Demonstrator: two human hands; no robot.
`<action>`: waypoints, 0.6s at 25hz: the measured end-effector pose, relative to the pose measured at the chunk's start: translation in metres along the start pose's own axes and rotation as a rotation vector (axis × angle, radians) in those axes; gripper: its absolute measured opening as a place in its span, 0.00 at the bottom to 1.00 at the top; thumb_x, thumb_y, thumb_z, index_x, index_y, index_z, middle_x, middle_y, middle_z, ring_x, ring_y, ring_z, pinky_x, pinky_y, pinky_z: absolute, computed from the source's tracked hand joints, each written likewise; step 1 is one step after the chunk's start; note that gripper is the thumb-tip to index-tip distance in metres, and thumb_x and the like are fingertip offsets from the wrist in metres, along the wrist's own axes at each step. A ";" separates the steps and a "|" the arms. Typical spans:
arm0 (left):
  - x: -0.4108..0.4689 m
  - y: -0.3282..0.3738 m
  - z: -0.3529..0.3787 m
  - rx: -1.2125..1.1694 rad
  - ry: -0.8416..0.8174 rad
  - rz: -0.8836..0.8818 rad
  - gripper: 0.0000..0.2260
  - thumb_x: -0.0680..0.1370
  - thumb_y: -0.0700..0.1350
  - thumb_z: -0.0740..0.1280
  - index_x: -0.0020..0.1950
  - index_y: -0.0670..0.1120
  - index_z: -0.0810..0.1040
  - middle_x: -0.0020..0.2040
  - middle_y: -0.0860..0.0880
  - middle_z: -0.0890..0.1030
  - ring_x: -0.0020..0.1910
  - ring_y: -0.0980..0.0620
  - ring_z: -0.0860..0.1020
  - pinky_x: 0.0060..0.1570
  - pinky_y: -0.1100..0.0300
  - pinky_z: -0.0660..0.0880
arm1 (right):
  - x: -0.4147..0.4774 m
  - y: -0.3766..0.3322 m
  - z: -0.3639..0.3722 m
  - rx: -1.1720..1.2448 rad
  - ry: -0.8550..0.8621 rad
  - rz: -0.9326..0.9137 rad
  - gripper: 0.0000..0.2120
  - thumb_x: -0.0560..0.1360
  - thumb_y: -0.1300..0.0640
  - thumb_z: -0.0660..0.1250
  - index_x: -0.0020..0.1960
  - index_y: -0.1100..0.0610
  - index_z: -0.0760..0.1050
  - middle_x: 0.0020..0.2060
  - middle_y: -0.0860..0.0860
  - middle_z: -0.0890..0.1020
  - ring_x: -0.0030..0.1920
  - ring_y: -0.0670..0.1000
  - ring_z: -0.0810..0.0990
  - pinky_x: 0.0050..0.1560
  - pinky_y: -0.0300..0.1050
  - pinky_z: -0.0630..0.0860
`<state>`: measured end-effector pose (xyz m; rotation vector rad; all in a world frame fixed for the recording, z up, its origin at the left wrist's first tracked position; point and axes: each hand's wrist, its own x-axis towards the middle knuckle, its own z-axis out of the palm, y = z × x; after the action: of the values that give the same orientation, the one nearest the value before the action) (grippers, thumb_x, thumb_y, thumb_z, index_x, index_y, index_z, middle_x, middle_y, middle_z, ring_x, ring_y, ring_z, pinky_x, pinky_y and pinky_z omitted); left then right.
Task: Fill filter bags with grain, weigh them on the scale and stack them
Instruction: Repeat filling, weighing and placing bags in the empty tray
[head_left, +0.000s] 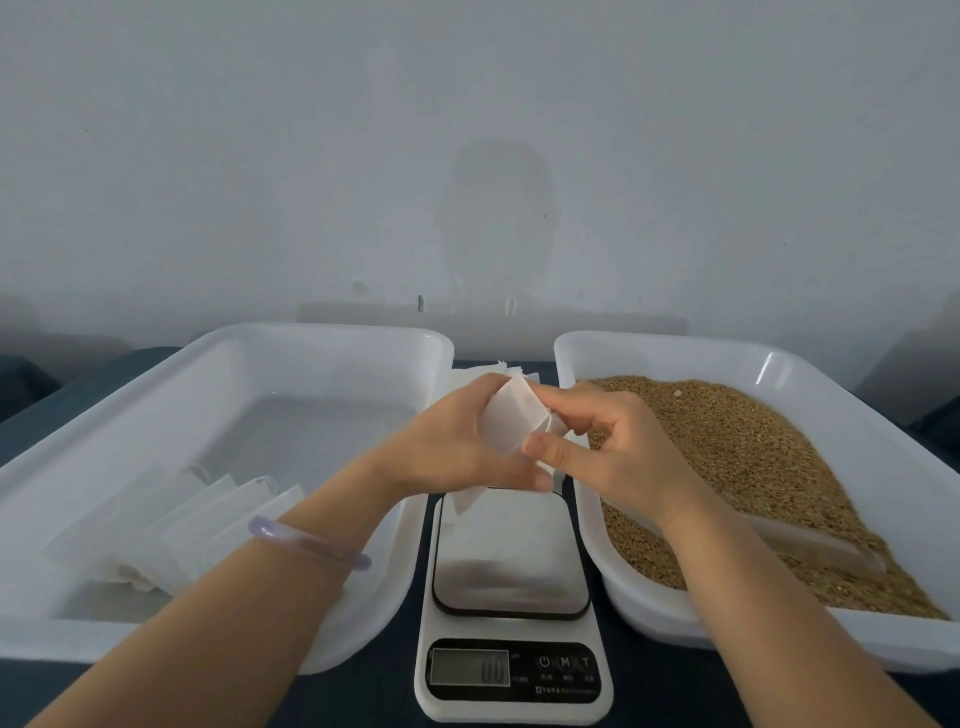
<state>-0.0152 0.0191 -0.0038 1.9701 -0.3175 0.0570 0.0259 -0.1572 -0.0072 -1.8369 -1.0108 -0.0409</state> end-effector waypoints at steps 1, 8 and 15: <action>0.001 0.000 0.003 0.038 -0.024 -0.006 0.24 0.62 0.44 0.76 0.55 0.49 0.74 0.46 0.48 0.81 0.43 0.55 0.80 0.43 0.59 0.79 | 0.000 0.000 0.000 -0.004 -0.001 0.005 0.26 0.67 0.46 0.68 0.63 0.51 0.75 0.31 0.39 0.79 0.42 0.36 0.72 0.45 0.28 0.65; 0.003 -0.011 0.013 0.231 0.017 -0.140 0.16 0.68 0.40 0.73 0.50 0.52 0.72 0.38 0.51 0.79 0.30 0.55 0.81 0.28 0.65 0.73 | 0.000 -0.003 -0.023 0.123 0.270 0.063 0.12 0.71 0.43 0.68 0.55 0.41 0.78 0.43 0.43 0.85 0.48 0.41 0.81 0.49 0.34 0.76; 0.000 -0.005 0.013 0.145 0.043 -0.051 0.16 0.66 0.45 0.78 0.47 0.49 0.74 0.35 0.54 0.80 0.30 0.53 0.81 0.28 0.66 0.73 | -0.052 0.064 -0.130 -0.679 -0.368 0.904 0.26 0.68 0.46 0.74 0.64 0.48 0.72 0.59 0.43 0.76 0.61 0.46 0.74 0.63 0.44 0.70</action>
<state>-0.0151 0.0090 -0.0134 2.1161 -0.2402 0.0919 0.0846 -0.2996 -0.0127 -2.8570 -0.3053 0.5788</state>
